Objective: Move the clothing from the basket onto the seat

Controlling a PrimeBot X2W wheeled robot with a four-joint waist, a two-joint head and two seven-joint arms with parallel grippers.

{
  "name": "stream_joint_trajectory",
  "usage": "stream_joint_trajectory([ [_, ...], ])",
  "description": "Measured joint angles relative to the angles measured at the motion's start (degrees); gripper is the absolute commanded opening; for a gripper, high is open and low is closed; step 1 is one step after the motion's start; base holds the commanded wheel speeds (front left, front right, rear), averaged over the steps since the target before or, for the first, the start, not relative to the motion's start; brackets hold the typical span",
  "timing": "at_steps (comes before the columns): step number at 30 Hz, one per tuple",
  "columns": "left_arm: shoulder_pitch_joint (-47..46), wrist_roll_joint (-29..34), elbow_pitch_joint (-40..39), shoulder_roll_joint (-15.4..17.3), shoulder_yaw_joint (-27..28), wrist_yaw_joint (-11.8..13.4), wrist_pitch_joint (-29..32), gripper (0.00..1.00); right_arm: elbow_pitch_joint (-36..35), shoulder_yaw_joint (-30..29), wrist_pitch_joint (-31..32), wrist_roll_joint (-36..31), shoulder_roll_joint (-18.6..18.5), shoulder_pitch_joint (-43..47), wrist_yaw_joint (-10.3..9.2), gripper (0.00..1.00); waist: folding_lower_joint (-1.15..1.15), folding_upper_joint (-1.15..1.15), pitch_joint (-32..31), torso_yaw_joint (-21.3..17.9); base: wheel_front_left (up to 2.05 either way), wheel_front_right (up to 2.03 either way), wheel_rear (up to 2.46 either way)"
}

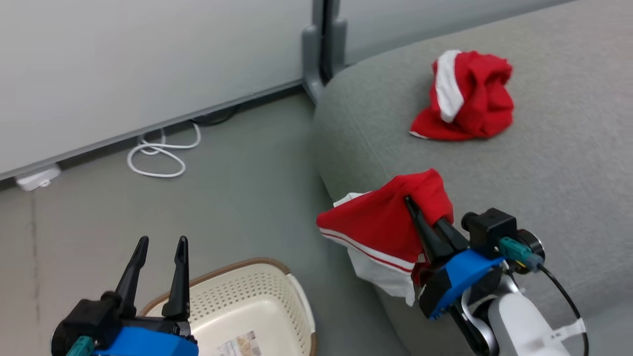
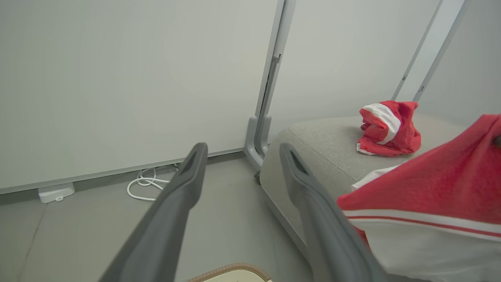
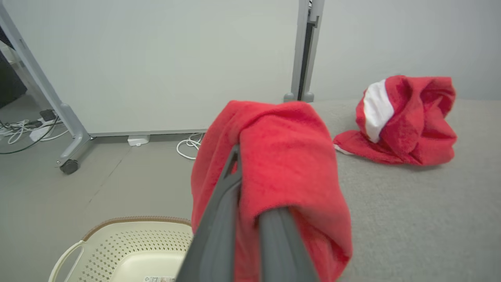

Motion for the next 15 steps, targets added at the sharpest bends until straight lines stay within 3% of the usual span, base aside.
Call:
stream_joint_trajectory([
  [15, -0.12, 4.25, 1.67, -1.78, 2.44, -3.98, 0.01, 1.0, -5.1, -0.69, 0.46, 1.92, -0.01, 4.11, 0.0, 0.0, 0.01, 0.0, 2.56, -12.38, 0.0, 0.0, 0.0],
])
